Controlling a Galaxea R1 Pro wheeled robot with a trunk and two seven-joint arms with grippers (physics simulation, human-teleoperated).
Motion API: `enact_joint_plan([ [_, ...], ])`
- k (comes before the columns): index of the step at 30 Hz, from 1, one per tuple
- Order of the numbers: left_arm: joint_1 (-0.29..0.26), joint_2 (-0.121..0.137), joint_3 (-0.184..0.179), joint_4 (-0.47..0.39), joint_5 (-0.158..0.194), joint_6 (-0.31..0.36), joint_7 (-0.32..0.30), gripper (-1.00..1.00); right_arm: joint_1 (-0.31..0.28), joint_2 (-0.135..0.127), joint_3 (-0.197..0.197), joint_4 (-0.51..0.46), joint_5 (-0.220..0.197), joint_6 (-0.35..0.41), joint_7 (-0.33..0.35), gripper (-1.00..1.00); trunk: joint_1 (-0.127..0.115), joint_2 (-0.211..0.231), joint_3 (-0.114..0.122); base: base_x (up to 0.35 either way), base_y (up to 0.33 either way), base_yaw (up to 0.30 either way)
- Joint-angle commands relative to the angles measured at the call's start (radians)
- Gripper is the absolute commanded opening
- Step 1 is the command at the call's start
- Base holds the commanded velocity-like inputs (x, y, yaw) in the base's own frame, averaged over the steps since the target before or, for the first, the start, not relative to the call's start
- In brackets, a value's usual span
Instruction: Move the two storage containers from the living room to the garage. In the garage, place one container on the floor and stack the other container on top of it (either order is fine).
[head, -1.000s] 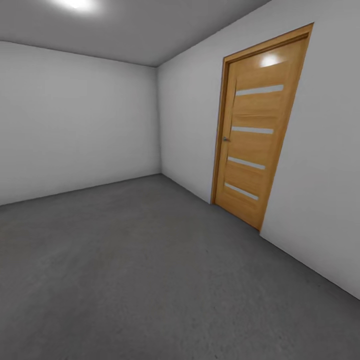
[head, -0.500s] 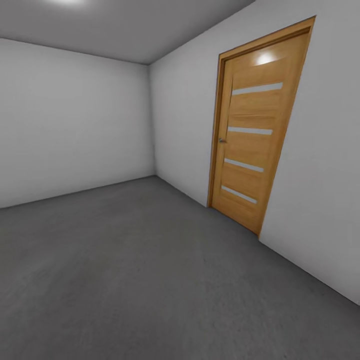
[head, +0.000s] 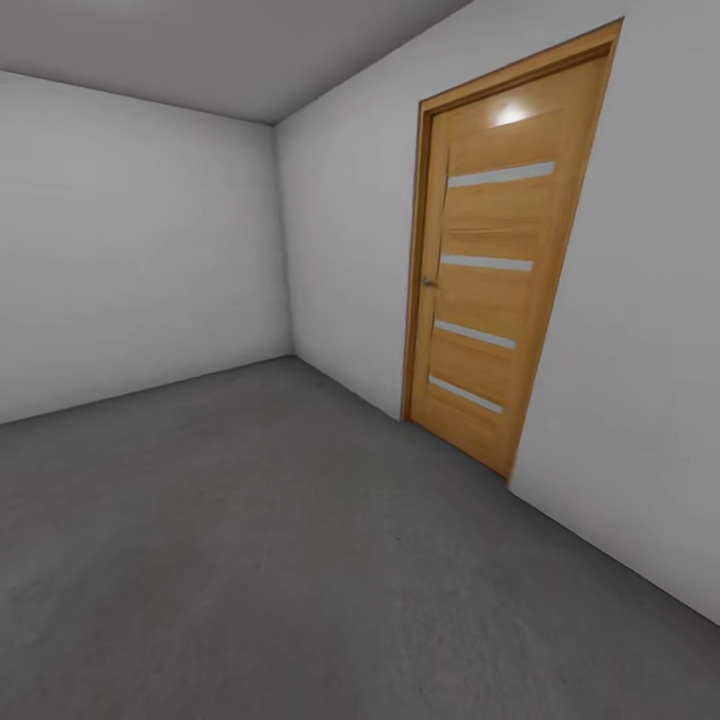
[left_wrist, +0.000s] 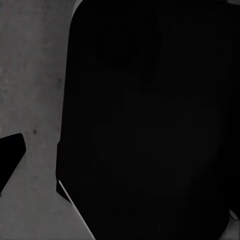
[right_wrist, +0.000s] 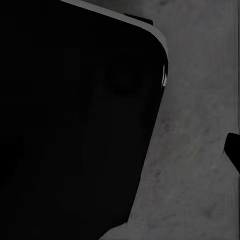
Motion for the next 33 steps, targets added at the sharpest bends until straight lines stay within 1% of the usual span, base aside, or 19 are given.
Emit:
enact_joint_plan([
  [1,0.000,0.000,0.002,-0.001,0.007,0.000,0.000,1.00,-0.001,0.000,0.005,0.003,0.001,-0.005,0.000,1.00,0.001,0.000,-0.001,0.323,0.000,-0.002],
  [22,0.000,0.000,0.002,0.001,0.007,0.000,0.001,1.00,-0.001,-0.001,0.005,0.003,0.001,-0.008,-0.002,1.00,0.001,0.000,-0.001,0.323,0.000,0.000],
  [28,0.000,0.000,0.002,0.001,0.007,0.000,0.001,1.00,-0.001,-0.001,0.004,0.003,-0.002,-0.033,-0.001,1.00,0.001,0.000,-0.001,0.323,0.000,0.000],
  [33,0.000,0.000,0.002,0.001,0.007,0.000,0.001,1.00,-0.001,0.000,0.004,0.003,-0.001,-0.035,-0.001,1.00,0.001,0.000,-0.001,0.323,0.000,0.000],
])
